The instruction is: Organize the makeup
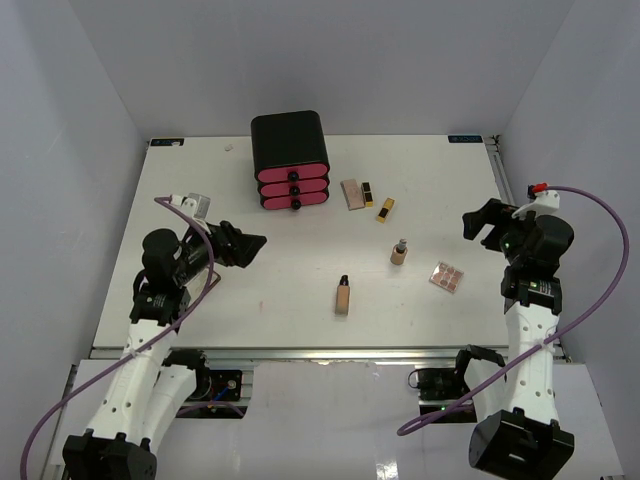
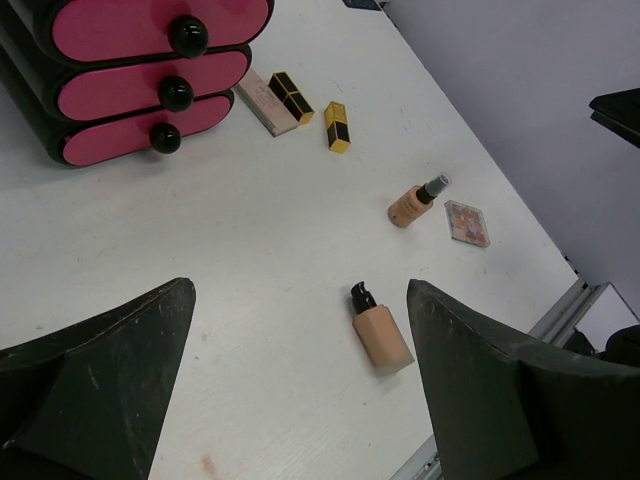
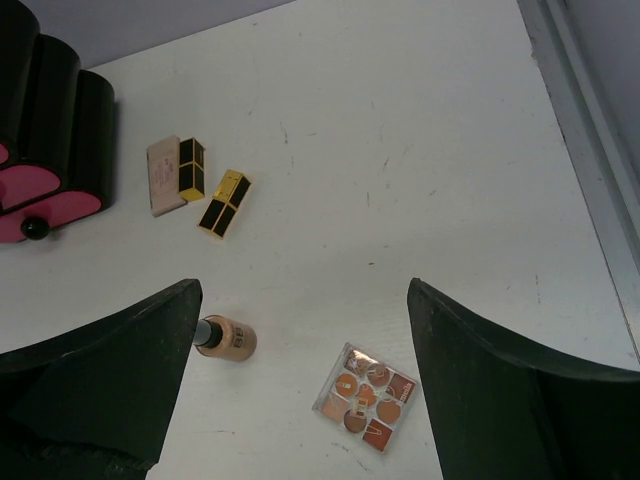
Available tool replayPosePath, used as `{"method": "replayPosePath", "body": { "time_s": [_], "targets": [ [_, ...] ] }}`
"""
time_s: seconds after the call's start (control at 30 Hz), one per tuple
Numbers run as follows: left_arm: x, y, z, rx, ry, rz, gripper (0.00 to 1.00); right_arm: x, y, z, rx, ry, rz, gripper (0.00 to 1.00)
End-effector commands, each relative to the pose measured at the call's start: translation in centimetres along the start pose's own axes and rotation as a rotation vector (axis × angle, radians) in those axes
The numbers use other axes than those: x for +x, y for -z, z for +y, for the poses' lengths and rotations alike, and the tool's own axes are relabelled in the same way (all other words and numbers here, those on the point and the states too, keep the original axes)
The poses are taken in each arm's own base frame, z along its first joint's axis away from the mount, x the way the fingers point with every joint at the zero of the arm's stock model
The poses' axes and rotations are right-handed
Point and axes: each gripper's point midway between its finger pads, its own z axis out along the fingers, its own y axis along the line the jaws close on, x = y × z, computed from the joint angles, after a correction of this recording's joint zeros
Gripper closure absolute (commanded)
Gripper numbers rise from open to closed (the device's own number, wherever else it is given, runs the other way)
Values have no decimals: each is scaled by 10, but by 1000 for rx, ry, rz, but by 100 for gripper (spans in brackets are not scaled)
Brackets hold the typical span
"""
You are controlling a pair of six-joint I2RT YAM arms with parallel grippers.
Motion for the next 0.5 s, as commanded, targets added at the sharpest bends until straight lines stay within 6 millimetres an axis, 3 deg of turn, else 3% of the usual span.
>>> {"method": "replayPosePath", "body": {
  "time_s": [0.0, 0.07, 0.2, 0.37, 0.47],
  "targets": [
    [-5, -4, -13, 56, 38, 3, 2, 0, 7, 35, -225, 130, -30, 10],
    [-4, -7, -18, 85, 93, 21, 2, 22, 13, 57, -416, 251, -25, 10],
    [4, -20, -15, 82, 175, 75, 6, 39, 28, 82, -629, 386, -28, 10],
    [12, -50, -12, 18, 267, 124, 9, 42, 37, 91, -715, 478, -32, 10],
    [4, -73, -8, -53, 277, 112, 9, 43, 35, 90, -717, 465, -21, 10]
  ]
}}
